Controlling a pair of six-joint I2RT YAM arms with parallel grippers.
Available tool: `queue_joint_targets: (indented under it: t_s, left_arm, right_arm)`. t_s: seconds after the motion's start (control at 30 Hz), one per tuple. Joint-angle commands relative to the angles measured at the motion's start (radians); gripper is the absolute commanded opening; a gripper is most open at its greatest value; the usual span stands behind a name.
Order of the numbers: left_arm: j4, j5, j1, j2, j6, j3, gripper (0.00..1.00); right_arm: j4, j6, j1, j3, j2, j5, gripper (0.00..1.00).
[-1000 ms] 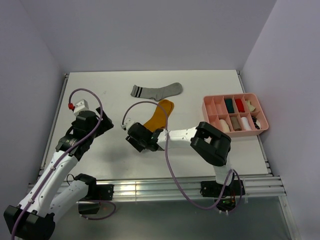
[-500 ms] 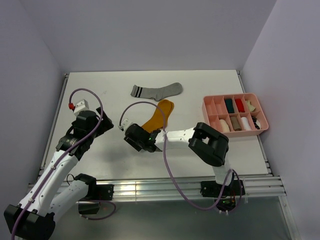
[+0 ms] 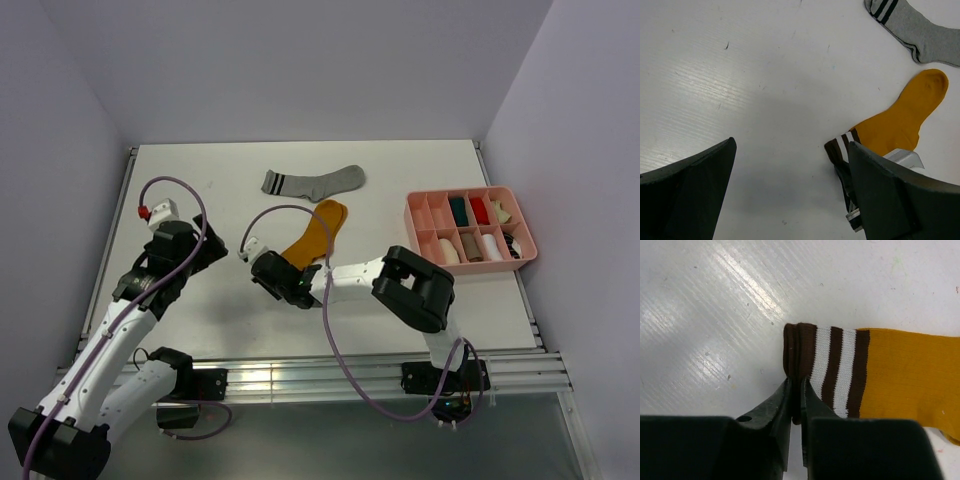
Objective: Roll the socks
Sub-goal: Roll the sock at the center of the board.
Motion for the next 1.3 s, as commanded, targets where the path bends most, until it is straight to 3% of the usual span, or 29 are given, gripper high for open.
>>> queue_joint_targets:
  t_s: [0.0,0.1,0.37,0.8,1.13,1.27]
  left_arm:
    - [0.024,0.027,0.002,0.013,0.001,0.006,1.00]
    - [0.038,0.047,0.002,0.027,-0.002,0.003,1.00]
    - [0.106,0.134,0.002,0.068,-0.022,-0.026,0.98]
    - [0.210,0.249,0.002,0.103,-0.073,-0.140,0.92]
    - [0.294,0.330,0.002,0.154,-0.131,-0.216,0.86]
    - [0.327,0.364,0.000,0.177,-0.149,-0.248,0.77]
  right_arm:
    - [-0.087,0.021,0.006,-0.068,0.047,-0.026,0.11]
    - [-0.080,0.039,0.004,-0.073,0.025,-0.090,0.00]
    - [-0.041,0.131,-0.046,-0.047,-0.083,-0.345,0.00]
    - [0.274,0.446,-0.244,-0.163,-0.119,-0.814,0.00]
    - [0.552,0.713,-0.352,-0.246,-0.085,-0.988,0.00]
    - [0.613,0.786,-0.369,-0.269,-0.051,-0.996,0.00]
